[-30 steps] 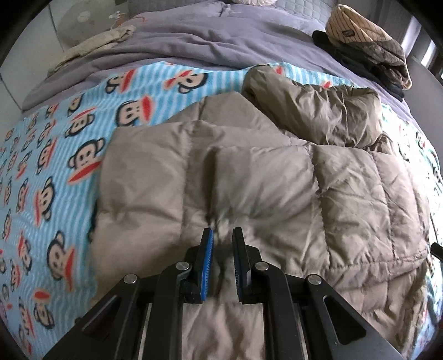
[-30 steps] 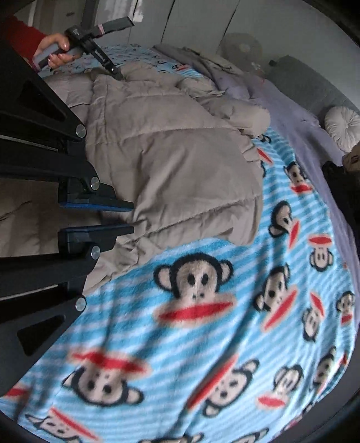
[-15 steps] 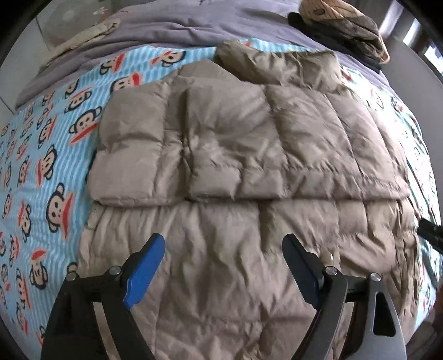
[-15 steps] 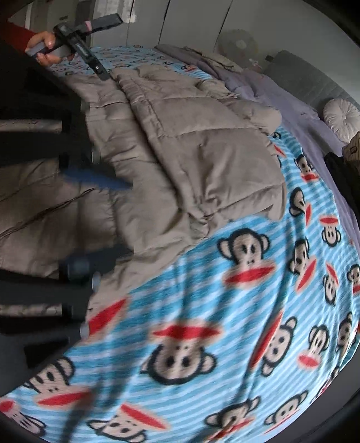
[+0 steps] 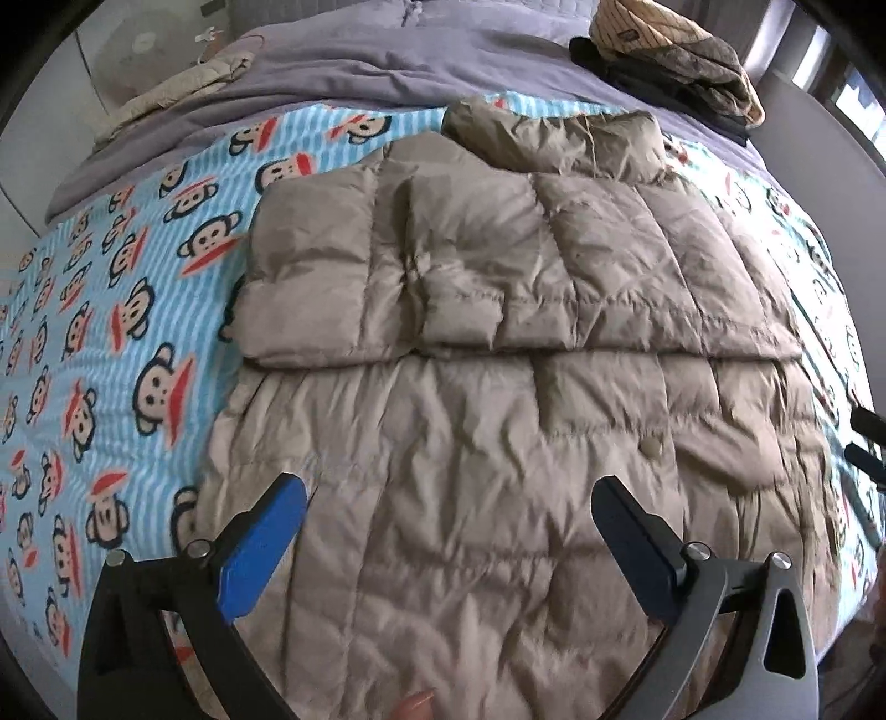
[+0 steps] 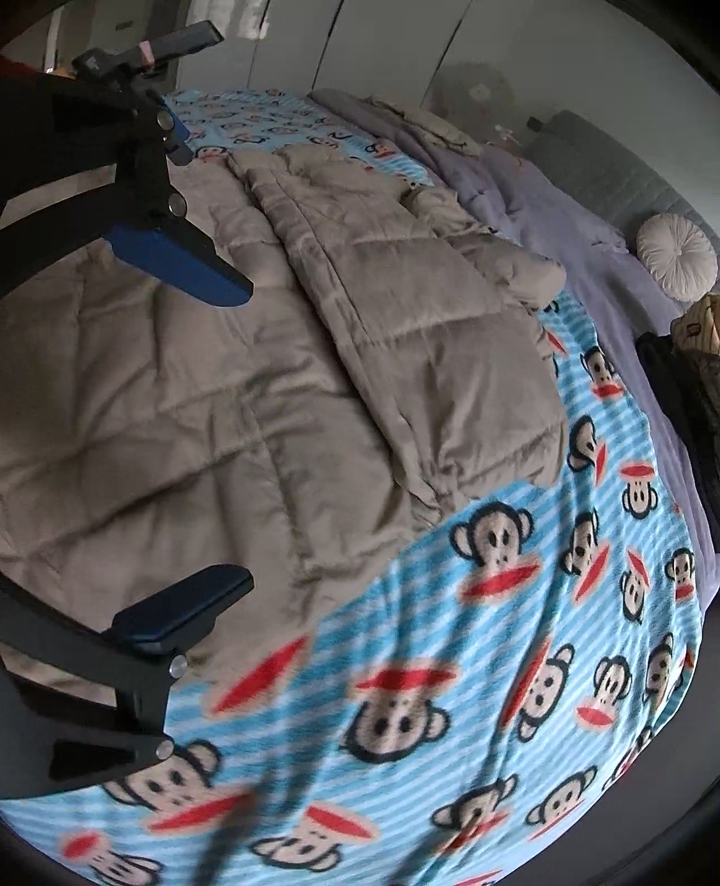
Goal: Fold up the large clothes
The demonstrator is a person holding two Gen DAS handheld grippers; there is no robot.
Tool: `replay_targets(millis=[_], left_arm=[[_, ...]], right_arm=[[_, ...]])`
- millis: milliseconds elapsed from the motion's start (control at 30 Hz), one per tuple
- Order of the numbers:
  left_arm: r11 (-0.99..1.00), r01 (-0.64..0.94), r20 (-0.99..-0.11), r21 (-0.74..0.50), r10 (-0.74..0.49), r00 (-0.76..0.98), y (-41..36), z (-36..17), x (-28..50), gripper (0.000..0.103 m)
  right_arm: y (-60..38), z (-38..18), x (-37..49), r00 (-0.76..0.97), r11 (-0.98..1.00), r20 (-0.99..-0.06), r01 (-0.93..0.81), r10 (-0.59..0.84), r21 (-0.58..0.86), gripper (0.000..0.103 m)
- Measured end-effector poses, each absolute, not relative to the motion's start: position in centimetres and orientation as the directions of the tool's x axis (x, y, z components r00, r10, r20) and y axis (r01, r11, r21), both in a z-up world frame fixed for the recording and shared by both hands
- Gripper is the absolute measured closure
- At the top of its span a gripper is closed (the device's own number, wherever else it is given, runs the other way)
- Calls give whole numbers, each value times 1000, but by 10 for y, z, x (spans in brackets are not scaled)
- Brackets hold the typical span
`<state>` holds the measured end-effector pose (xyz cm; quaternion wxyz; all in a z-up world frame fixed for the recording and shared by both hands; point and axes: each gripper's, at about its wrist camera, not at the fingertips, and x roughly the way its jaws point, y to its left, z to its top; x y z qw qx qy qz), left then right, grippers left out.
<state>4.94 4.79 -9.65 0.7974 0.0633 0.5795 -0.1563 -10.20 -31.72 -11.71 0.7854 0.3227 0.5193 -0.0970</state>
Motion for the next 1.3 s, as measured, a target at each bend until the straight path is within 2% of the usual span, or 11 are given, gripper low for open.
replay_targets(millis=[267,467,600,800,933,1300], left_arm=[[936,352,-945,-18,-131,301,84,-73,31,0],[922,377,-958,-84,-179,225,112,-71,21,0],[923,367,-960,-115,-198,196,122,-66,6,0],[937,326,-960,-129,-200,194,136,-52,-26,0],[958,262,-963,-117,-173,205,145,-53,-54,0],[951,14,-949,-309,-309,59,172,-94,-116,0]], right_arm=[[-272,-92,-130,474,717,-862,536,181,445,7],[-248,-67,-158,497,688,-861,587,110,427,7],[-243,-65,-171,469,635,-861,607,198,477,7],[-239,-61,-199,430,592,-868,642,248,487,7],[-248,-61,-215,438,575,-848,627,297,525,7],[-278,-99,-286,381,442,-822,705,424,555,7]])
